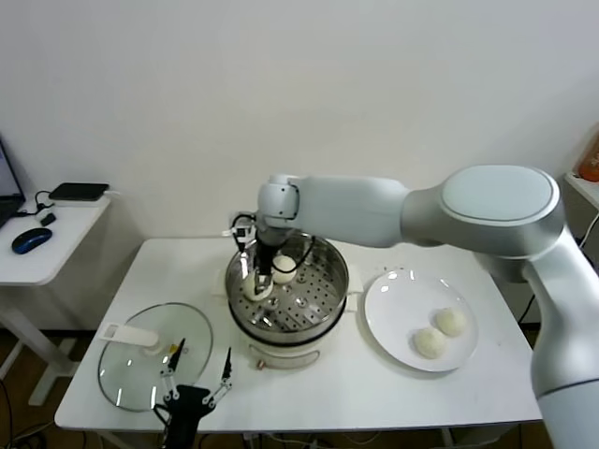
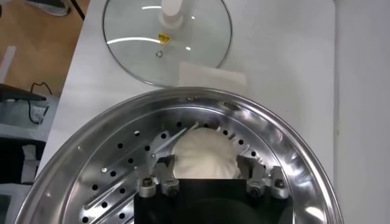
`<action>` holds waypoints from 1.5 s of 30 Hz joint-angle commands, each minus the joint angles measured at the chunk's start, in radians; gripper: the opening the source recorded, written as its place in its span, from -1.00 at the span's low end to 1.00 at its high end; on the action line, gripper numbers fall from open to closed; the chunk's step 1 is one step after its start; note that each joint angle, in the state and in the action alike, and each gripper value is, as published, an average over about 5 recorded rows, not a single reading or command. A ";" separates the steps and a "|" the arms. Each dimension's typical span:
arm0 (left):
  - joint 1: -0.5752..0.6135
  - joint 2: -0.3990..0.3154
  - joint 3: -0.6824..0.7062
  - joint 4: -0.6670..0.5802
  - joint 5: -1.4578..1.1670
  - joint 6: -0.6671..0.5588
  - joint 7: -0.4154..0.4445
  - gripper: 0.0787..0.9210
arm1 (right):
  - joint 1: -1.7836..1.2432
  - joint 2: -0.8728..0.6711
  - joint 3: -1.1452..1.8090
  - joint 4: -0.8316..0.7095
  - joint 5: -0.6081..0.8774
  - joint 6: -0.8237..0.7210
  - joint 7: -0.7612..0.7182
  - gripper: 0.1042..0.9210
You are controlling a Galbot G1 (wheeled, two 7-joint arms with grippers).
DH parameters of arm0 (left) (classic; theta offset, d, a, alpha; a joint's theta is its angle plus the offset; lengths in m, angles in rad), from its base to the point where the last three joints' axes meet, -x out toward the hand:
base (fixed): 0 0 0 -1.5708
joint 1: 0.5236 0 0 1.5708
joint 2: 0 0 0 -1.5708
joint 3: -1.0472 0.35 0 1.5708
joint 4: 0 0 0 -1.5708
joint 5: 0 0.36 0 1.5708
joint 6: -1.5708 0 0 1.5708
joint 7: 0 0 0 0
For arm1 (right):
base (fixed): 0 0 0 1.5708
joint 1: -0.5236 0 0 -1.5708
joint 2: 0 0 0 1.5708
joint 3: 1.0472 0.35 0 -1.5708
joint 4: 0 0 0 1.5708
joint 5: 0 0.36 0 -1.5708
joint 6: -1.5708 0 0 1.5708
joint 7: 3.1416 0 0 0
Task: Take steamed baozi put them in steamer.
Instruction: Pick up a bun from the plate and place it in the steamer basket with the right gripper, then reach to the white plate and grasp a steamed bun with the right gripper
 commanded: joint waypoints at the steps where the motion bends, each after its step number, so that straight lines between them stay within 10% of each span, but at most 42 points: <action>1: 0.002 -0.001 0.000 -0.003 0.001 0.001 0.001 0.77 | 0.055 -0.056 -0.010 0.061 0.045 0.000 0.013 0.73; 18: 0.008 0.002 0.014 -0.014 0.015 0.002 0.004 0.77 | 0.397 -0.521 -0.358 0.388 -0.063 0.269 -0.269 0.76; 45: 0.015 -0.007 0.003 0.016 0.029 -0.004 0.002 0.77 | -0.055 -0.745 -0.239 0.272 -0.524 0.294 -0.213 0.76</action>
